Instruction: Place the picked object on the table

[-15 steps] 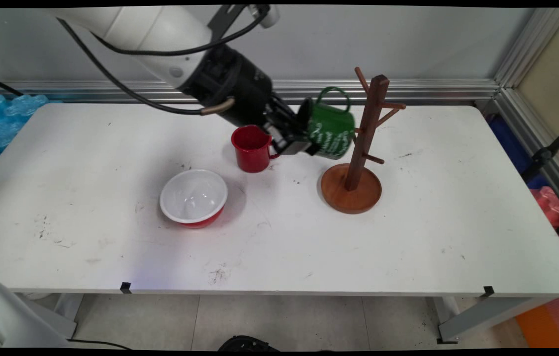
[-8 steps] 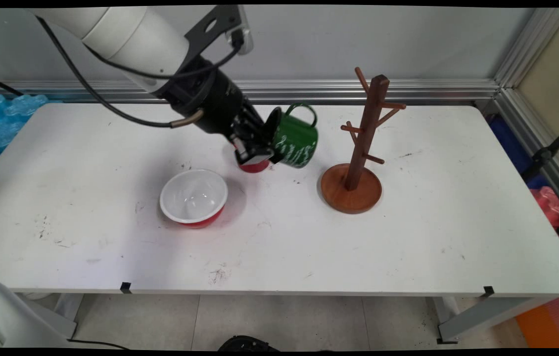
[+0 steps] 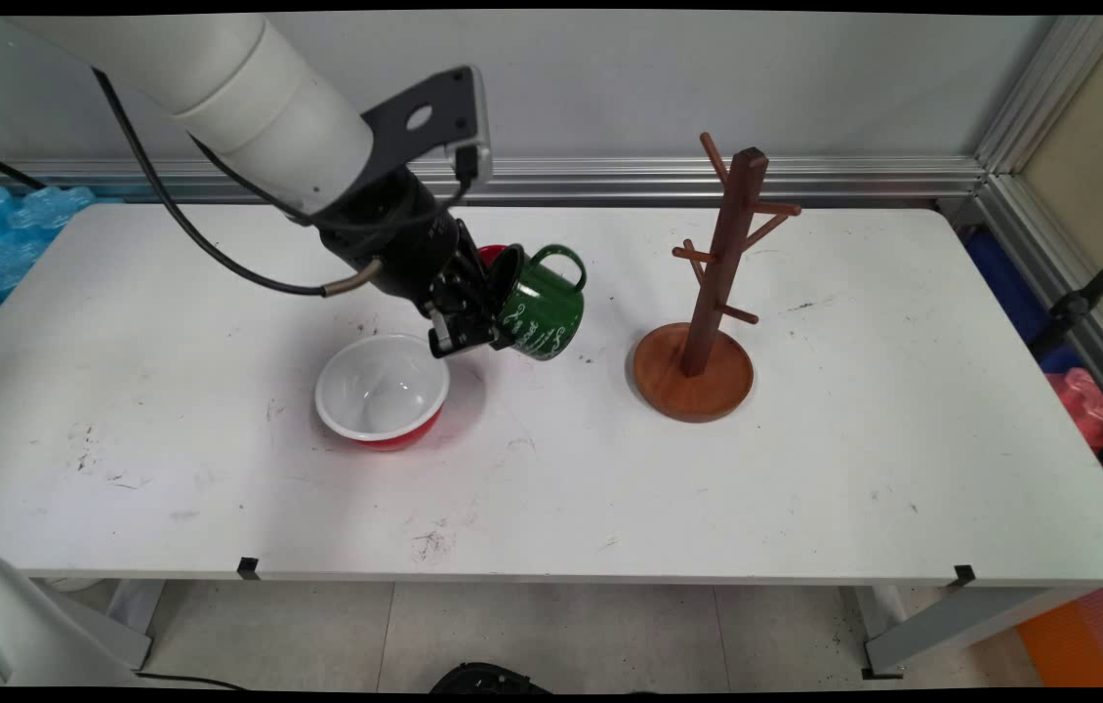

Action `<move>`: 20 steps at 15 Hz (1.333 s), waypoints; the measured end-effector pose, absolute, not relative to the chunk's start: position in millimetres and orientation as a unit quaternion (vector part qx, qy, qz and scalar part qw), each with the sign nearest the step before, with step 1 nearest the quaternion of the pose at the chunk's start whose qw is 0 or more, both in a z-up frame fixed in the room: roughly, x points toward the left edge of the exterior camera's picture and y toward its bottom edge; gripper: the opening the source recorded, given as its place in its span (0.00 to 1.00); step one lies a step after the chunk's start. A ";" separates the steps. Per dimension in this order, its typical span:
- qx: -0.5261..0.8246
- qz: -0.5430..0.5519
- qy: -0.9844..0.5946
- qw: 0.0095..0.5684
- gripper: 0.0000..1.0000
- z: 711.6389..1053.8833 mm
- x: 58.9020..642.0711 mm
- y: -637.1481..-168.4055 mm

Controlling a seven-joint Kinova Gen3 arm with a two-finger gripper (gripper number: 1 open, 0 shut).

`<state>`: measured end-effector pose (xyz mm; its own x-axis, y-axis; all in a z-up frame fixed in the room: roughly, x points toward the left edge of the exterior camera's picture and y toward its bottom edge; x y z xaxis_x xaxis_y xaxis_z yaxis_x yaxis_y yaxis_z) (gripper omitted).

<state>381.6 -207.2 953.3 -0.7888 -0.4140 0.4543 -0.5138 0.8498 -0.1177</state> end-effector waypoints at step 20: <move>0.202 0.151 -0.967 0.045 0.00 874.3 338.3 -225.5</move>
